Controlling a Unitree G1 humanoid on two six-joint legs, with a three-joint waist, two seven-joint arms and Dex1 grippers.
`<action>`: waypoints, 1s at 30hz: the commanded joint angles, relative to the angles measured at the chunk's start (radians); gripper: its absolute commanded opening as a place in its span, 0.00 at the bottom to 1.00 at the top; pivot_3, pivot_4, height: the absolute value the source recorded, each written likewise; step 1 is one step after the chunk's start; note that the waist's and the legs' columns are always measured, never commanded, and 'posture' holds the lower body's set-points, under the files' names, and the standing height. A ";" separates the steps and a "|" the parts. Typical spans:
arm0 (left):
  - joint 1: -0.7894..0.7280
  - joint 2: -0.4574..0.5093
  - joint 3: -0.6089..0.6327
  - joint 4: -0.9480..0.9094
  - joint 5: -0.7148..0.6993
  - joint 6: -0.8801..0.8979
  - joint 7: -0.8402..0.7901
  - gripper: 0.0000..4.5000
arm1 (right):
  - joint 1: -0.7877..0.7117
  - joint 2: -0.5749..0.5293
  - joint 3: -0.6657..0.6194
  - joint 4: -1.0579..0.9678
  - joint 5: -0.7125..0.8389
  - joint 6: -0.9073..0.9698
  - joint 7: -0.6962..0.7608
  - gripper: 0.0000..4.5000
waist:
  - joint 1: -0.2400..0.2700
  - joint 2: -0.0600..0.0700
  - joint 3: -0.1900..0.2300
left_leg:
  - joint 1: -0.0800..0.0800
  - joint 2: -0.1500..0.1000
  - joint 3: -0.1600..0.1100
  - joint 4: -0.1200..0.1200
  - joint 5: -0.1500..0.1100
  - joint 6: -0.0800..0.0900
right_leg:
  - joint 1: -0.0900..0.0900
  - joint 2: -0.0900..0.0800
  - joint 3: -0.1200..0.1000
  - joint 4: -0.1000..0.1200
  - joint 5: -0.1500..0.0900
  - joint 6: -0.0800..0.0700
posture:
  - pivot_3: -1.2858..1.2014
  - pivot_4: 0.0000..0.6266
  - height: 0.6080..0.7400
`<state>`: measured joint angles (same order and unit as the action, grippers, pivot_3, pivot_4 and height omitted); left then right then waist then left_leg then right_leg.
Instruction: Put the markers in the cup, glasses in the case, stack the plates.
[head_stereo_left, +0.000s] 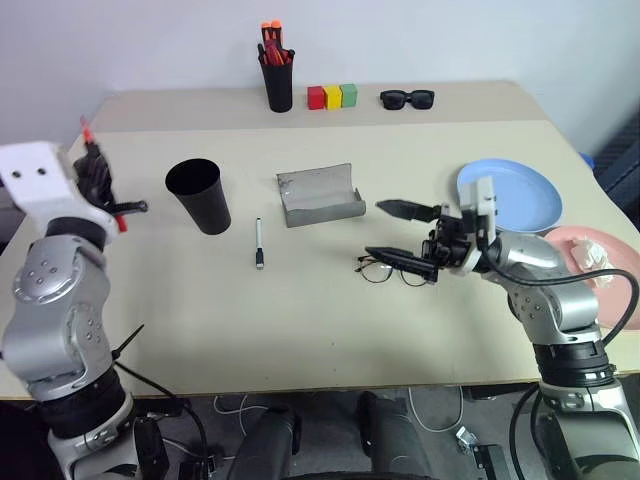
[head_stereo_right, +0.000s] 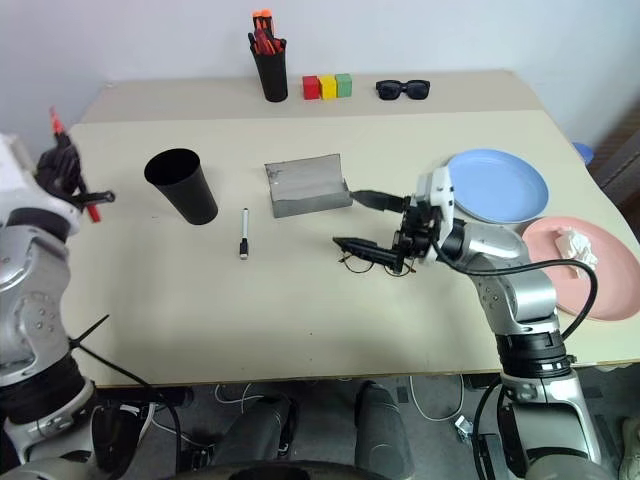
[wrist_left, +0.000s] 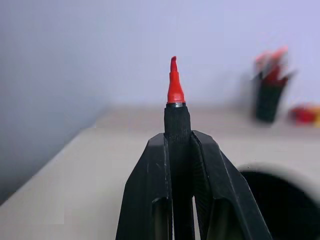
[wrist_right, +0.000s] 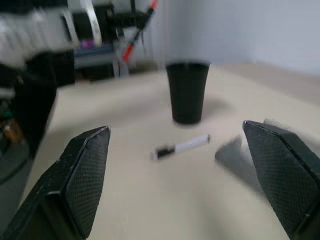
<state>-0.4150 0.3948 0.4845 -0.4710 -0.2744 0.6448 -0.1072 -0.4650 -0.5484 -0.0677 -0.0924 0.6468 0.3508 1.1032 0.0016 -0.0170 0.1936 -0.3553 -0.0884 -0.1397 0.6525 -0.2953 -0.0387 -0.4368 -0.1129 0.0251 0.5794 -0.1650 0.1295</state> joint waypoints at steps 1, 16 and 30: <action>-0.066 0.027 -0.007 0.057 -0.012 -0.154 -0.048 0.02 | -0.019 0.019 -0.030 -0.029 0.027 -0.014 -0.014 0.97 | -0.001 0.000 0.000 | 0.000 0.000 0.000 0.000 0.000 0.000 | 0.000 0.000 0.000 0.000 0.000 0.000 | 0.52 0.24 1.00; -0.282 -0.025 -0.154 0.653 0.004 -0.651 -0.230 0.02 | -0.017 0.037 -0.033 -0.074 -0.021 -0.055 -0.104 0.97 | -0.003 0.000 0.000 | -0.001 0.000 0.000 0.000 0.001 -0.001 | -0.002 0.000 0.000 0.000 0.001 0.001 | 0.52 0.24 1.00; -0.200 -0.059 -0.149 0.738 -0.008 -0.797 -0.236 0.77 | -0.018 0.029 -0.033 -0.076 -0.043 -0.071 -0.117 0.97 | -0.012 0.000 0.000 | -0.001 0.000 0.000 0.000 0.000 0.001 | -0.002 0.000 0.000 0.001 0.001 0.001 | 0.52 0.24 1.00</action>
<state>-0.6184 0.3230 0.3275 0.2917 -0.2718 -0.1231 -0.3429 -0.4685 -0.5191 -0.0880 -0.1427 0.6002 0.2994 0.9845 -0.0105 -0.0167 0.1935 -0.3566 -0.0887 -0.1395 0.6528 -0.2954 -0.0380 -0.4387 -0.1130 0.0252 0.5800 -0.1643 0.1304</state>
